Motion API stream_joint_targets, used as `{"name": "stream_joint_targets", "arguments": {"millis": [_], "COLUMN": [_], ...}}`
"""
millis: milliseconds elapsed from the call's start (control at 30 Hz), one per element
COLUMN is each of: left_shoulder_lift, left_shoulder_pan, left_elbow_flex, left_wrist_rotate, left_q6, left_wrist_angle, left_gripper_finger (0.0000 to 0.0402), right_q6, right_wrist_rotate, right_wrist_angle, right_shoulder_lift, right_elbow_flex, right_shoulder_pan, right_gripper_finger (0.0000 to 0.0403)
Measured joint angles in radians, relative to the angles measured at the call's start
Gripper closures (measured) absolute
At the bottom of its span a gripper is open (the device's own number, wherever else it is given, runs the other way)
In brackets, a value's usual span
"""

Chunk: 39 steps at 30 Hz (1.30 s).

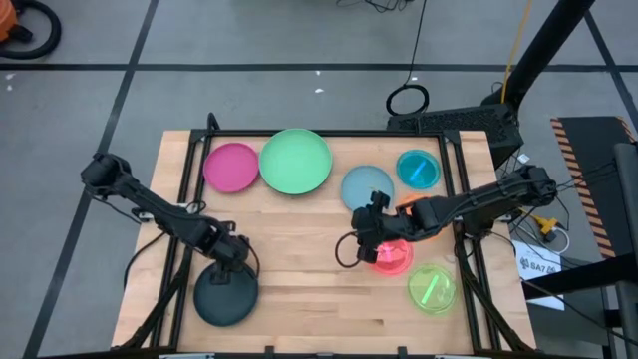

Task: Stack plastic plates
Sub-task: Stack the black plate on the light green plate

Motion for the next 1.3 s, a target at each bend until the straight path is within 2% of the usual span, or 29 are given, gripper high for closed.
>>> {"name": "stream_joint_targets", "arguments": {"millis": [233, 700, 800, 1133, 1300], "left_shoulder_lift": [0.047, 0.119, 0.132, 0.130, 0.129], "left_shoulder_pan": [0.000, -0.014, -0.019, -0.018, -0.013], "left_elbow_flex": [0.000, 0.001, 0.001, 0.003, 0.007], "left_wrist_rotate": [0.000, 0.000, 0.000, 0.011, 0.030], "left_q6": [0.006, 0.007, 0.008, 0.010, 0.013], "left_wrist_angle": [0.063, 0.110, 0.111, 0.117, 0.124], "left_gripper_finger": [0.0213, 0.0216, 0.0238, 0.0344, 0.0378], "right_q6": [0.008, 0.020, 0.020, 0.016, 0.012], "right_wrist_rotate": [0.053, 0.056, 0.056, 0.057, 0.057], "right_wrist_angle": [-0.003, -0.003, -0.002, -0.002, -0.002], "right_shoulder_lift": [0.000, 0.000, 0.000, 0.000, 0.000], "right_elbow_flex": [0.000, 0.000, 0.000, 0.000, 0.000], "right_shoulder_pan": [0.029, 0.033, 0.033, 0.033, 0.033], "right_gripper_finger": [0.0220, 0.0220, 0.0220, 0.0220, 0.0220]}}
